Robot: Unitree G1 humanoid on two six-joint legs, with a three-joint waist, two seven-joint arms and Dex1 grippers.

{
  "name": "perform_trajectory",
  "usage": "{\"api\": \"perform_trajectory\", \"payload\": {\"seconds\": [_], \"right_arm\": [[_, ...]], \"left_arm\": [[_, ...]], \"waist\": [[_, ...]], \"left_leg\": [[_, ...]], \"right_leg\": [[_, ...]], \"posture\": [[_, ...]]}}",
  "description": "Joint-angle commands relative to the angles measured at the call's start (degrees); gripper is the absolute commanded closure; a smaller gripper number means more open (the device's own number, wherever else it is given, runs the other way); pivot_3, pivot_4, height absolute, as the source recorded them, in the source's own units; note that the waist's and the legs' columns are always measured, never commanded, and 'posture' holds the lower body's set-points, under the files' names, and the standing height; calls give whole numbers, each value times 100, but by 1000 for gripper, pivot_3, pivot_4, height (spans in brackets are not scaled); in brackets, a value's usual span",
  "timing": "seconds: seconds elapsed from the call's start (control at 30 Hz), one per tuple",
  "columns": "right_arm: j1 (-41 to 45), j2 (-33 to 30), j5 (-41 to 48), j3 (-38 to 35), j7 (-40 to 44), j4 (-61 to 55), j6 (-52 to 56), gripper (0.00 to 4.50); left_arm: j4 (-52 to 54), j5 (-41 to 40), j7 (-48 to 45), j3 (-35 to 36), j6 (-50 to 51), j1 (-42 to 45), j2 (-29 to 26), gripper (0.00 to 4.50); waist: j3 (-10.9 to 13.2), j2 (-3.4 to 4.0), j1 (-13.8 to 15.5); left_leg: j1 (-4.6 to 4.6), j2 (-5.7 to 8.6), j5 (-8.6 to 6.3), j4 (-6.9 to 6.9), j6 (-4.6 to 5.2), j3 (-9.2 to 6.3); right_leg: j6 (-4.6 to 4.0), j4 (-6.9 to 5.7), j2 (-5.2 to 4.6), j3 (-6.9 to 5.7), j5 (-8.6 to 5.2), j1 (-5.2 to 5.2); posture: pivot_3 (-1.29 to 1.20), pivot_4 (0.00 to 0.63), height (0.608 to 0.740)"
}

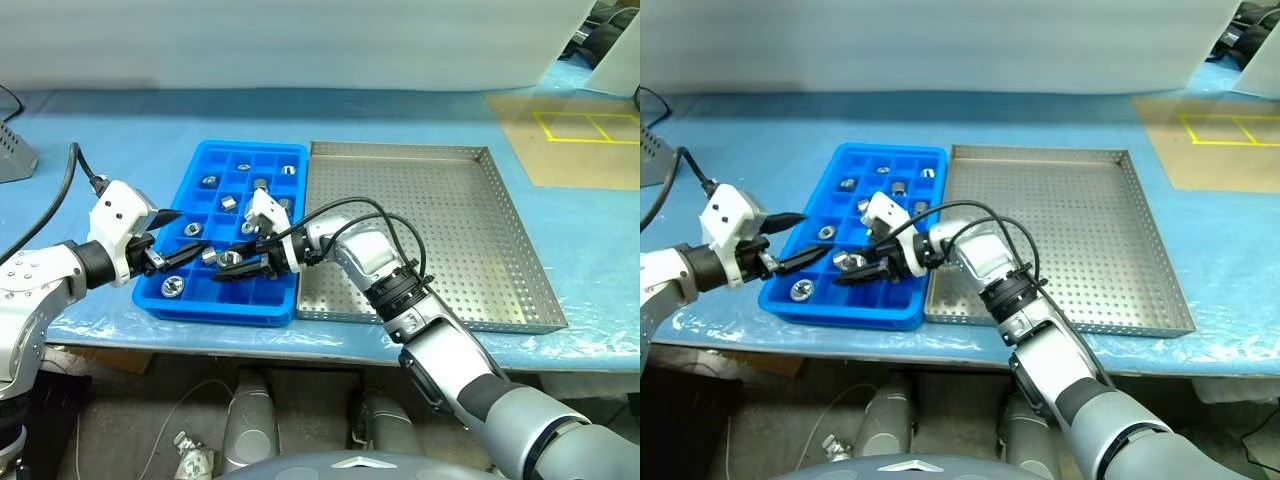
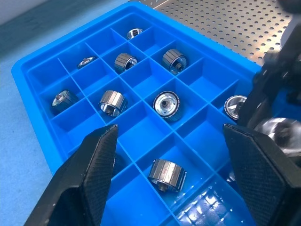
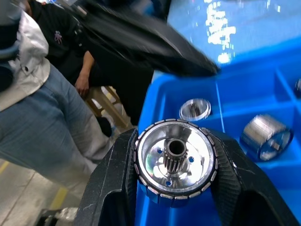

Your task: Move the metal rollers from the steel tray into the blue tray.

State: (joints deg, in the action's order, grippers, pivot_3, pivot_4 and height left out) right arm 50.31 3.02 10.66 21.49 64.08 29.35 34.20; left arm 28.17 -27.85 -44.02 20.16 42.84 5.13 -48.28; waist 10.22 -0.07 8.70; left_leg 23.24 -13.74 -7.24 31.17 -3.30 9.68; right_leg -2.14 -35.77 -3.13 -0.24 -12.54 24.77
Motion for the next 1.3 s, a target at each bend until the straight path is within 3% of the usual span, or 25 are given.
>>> {"api": "perform_trajectory", "payload": {"seconds": [0.03, 0.1, 0.3, 0.47, 0.6, 0.73, 0.93, 1.17, 1.3], "right_arm": [[-88, 144, -201, 214, -192, 84, -231, 2838], [-159, 170, -224, 254, -213, 82, -251, 2838], [-132, 52, -204, 102, -279, -8, -286, 859], [23, -297, -43, -371, -367, -265, -466, 859], [-22, -929, 317, -962, -396, -1237, -129, 859], [-360, -1713, 439, -1399, -598, -2223, 177, 859], [-1478, -2769, 91, -2046, -1603, -3140, 260, 859], [-2296, -2964, 210, -2641, -2507, -3733, 548, 859], [-2358, -2960, 140, -2471, -2661, -3818, 531, 859]], "left_arm": [[198, -79, 125, 165, 9, 4, -36, 746], [161, -74, 161, 92, -7, 40, -42, 746], [-122, -54, 80, -241, -121, 425, -45, 746], [-537, 41, -65, -688, -351, 894, 28, 746], [-1104, 186, -263, -1214, -694, 1445, 218, 746], [-1760, 393, -495, -1713, -1065, 2020, 520, 746], [-2855, 688, -746, -2432, -1580, 2673, 1403, 746], [-3821, 1023, -917, -2691, -2139, 2940, 1960, 746], [-3829, 1103, -1032, -2745, -2189, 2921, 2017, 746]], "waist": [[-1, -1, 4], [-2, -2, 3], [-4, -5, 3], [-4, -4, 16], [-6, -9, 3], [-10, -12, -67], [-13, -12, -287], [-13, -12, -669], [-14, -11, -744]], "left_leg": [[-1, 0, 2, -1, -3, 0], [-2, 0, 3, -2, -5, -2], [-5, 4, 6, -4, -11, -4], [-1, 6, 11, 0, -18, -6], [3, 16, 24, 14, -39, -6], [-3, 12, 28, 15, -44, -6], [-8, 15, 27, 17, -40, -3], [-22, 11, 26, 17, -37, 1], [-34, 11, 25, 18, -35, 1]], "right_leg": [[0, 0, 0, 0, 0, 0], [1, 1, 1, 1, 0, 0], [3, -3, 0, 3, -1, -2], [3, -9, -3, -1, 1, -2], [10, -8, -18, -4, 5, -14], [14, -10, -8, 2, 8, -14], [34, 1, 2, 20, 21, -19], [26, -3, 17, 36, 18, -17], [9, -3, 19, 41, 13, -24]], "posture": [[296, 150, 740], [282, 150, 740], [229, 150, 740], [167, 150, 740], [63, 150, 740], [-38, 150, 740], [-196, 150, 740], [-260, 150, 740], [-266, 150, 740]]}}
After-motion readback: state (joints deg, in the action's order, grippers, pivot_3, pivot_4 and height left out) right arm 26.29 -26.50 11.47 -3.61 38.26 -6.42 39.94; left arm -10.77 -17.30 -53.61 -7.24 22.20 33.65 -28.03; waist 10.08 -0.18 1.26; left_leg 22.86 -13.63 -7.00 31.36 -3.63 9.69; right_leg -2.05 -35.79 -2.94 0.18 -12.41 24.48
